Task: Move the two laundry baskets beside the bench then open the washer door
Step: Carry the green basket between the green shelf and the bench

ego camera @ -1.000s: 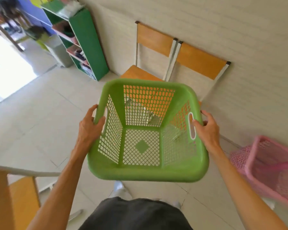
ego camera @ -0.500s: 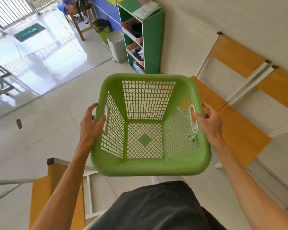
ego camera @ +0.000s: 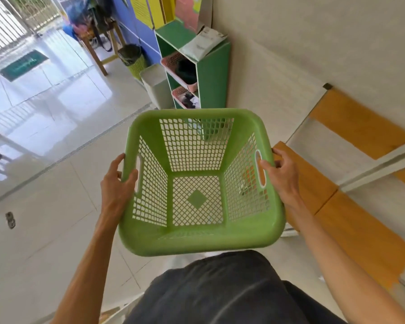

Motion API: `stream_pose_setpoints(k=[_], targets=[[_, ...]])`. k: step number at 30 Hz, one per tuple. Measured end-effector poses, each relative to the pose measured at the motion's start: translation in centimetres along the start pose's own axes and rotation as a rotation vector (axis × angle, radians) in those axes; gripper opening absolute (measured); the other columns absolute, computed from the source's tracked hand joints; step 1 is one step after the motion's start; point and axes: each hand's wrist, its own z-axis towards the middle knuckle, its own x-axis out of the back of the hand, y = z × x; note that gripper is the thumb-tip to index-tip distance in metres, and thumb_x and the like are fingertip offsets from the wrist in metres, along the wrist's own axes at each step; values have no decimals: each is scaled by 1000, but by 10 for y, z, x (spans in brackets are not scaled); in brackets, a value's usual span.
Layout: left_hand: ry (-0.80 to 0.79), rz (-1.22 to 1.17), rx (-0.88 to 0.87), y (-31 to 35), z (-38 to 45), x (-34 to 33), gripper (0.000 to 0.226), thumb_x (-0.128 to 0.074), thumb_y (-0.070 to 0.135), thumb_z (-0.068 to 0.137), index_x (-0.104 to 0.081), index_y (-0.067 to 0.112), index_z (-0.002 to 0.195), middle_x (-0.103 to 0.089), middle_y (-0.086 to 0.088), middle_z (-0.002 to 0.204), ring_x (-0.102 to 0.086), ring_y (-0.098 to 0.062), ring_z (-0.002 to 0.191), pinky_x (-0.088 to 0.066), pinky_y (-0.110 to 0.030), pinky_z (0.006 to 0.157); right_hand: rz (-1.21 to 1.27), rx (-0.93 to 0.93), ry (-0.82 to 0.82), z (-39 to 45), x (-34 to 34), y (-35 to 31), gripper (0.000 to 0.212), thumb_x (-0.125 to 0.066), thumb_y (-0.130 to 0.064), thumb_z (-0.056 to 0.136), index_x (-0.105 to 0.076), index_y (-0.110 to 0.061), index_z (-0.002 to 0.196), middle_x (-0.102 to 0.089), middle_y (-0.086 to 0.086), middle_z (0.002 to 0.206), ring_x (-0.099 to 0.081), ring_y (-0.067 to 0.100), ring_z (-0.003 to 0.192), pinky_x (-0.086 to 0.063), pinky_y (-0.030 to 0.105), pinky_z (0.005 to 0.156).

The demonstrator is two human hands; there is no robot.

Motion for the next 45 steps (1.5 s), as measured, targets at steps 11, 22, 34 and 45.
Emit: stream_pose_setpoints(k=[11, 22, 34, 45], targets=[[-168, 29, -188, 80, 216, -97, 57, -68, 36, 89, -50, 42, 142, -66, 0, 97, -65, -6, 74, -56, -30, 69, 79, -170, 220, 126, -33, -13, 49, -72, -41, 81, -60, -29, 127, -72, -7, 89, -73, 7, 66, -59, 26, 50], [-697, 153, -316, 141, 440, -230, 66, -67, 22, 89, -42, 48, 145, -70, -11, 110, -68, -12, 75, -52, -18, 51, 132, -602, 569, 213, -129, -24, 45, -67, -30, 90, -50, -27, 132, -69, 3, 99, -75, 21, 70, -62, 44, 52], [-983, 361, -291, 109, 531, -405, 81, -55, -2, 81, -36, 38, 149, -65, -10, 113, -65, -10, 76, -51, -17, 44, 41, -998, 335, 317, -179, 85, 25, -66, -14, 88, -68, -17, 114, -71, 4, 101, -63, 10, 73, -48, 25, 54], [-1100, 497, -197, 23, 574, -563, 88, -50, -12, 80, -29, 32, 153, -67, -12, 112, -71, -30, 85, -63, -47, 62, 103, -1092, 240, 407, -226, 235, 15, -55, -8, 88, -65, -12, 98, -70, 11, 98, -68, 28, 89, -60, 42, 74]])
